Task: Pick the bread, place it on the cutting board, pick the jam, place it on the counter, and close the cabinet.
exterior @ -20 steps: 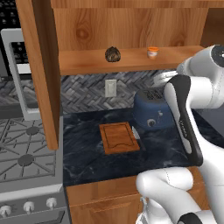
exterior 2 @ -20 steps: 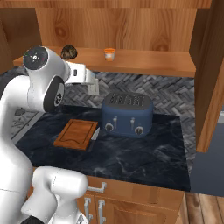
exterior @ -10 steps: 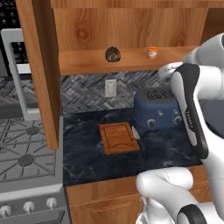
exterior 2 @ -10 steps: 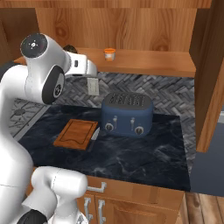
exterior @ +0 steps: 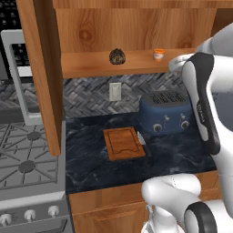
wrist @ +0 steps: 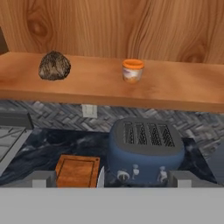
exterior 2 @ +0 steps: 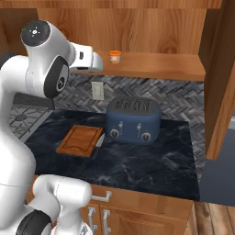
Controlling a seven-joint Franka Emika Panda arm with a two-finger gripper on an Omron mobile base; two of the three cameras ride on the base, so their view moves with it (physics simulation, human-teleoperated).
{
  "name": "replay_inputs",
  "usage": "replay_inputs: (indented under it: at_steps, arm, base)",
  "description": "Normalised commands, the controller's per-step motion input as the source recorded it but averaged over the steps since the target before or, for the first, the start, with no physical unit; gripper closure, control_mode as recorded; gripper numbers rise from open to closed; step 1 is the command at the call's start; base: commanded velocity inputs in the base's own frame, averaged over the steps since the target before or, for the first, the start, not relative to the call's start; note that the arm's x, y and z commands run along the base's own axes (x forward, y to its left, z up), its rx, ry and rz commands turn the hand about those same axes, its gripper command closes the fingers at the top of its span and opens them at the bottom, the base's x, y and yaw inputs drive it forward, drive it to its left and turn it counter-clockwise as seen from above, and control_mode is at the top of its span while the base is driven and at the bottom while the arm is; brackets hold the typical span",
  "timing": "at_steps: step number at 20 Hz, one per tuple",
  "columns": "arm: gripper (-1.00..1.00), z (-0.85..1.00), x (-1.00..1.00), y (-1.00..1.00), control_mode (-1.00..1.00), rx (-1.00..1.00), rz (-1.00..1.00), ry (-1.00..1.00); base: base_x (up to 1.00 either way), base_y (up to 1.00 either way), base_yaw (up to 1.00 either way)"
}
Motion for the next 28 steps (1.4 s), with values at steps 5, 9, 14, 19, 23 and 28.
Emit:
replay_inputs:
  at_steps: [5,9,14,19,23,28]
  arm:
    - [-1.00,0.24,0.00,-0.04,-1.00,0.00,0.00,0.00]
    - [-1.00,0.04,0.00,-0.02,-1.00,0.00,0.00,0.00]
    - [-1.00,0.00,0.00,-0.06,-1.00,0.00,0.00,0.00]
    - [-1.00,-0.01,0.04,-0.09,-1.00,0.00,0.00,0.00]
    - [-1.00,0.00,0.14,-0.06,-1.00,0.00,0.00,-0.02]
    - [-1.00,0.00,0.17,-0.04,-1.00,0.00,0.00,-0.04]
  base:
    - [0.00,0.00,0.00]
    - [0.00,0.00,0.00]
    - [0.00,0.00,0.00]
    - [0.00,0.00,0.00]
    - [0.00,0.00,0.00]
    - [0.00,0.00,0.00]
